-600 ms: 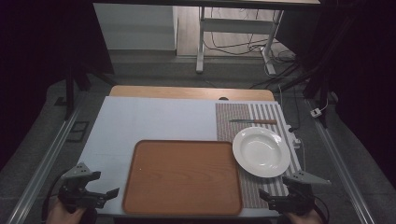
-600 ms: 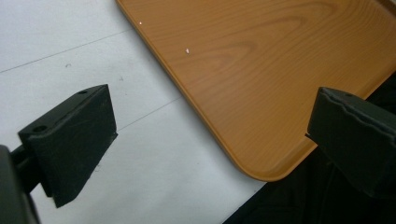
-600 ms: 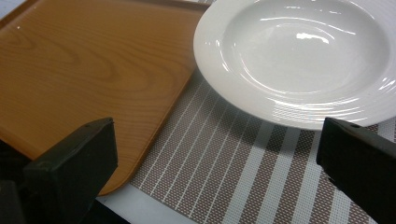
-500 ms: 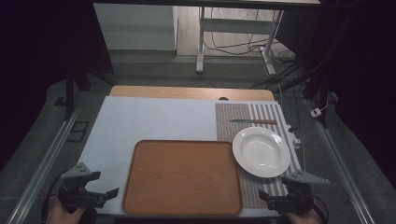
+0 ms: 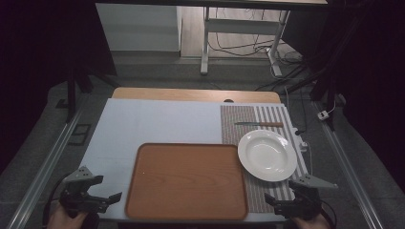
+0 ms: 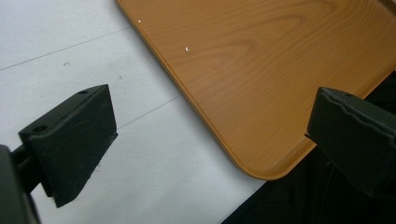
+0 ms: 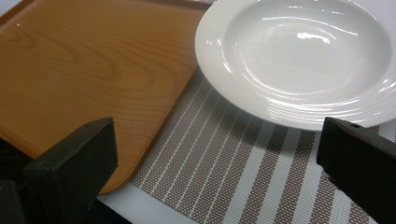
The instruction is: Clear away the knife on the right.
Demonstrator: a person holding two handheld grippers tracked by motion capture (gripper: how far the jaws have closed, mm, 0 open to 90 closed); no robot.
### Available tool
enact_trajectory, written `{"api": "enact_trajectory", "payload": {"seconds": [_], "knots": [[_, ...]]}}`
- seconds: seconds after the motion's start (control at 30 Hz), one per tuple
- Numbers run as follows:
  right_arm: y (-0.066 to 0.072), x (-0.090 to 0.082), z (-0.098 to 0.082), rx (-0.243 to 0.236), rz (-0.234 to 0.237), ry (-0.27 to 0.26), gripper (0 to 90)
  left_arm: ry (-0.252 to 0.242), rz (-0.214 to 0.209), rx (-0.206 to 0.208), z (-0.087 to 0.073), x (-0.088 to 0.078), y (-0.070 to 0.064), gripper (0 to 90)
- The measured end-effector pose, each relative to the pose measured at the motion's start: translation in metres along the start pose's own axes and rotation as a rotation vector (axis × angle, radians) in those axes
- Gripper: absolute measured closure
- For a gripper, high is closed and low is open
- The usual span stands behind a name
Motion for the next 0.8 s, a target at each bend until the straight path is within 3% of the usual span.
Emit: {"api": "enact_trajectory", "payload": {"seconds": [0.57, 0.8], "knots": [[0.000, 0.000, 0.012, -0.027, -0.012, -0.015, 0.0, 0.006, 0.013, 0.004, -0.001, 0.000, -0.001, 2.5], [-0.004, 0.008, 0.018, -0.057, -0.017, -0.009, 0.0, 0.010, 0.018, 0.004, -0.002, 0.000, -0.001, 2.7]]}}
Point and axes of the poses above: each handheld gripper's, and its own axes: x roughly forward along the jaws, z roughly out of its top, y roughly to its left, the point moved 3 cm from there along x, roughly forward along the jaws, and after that the axes turned 13 degrees about -x, right-handed, at the moved point
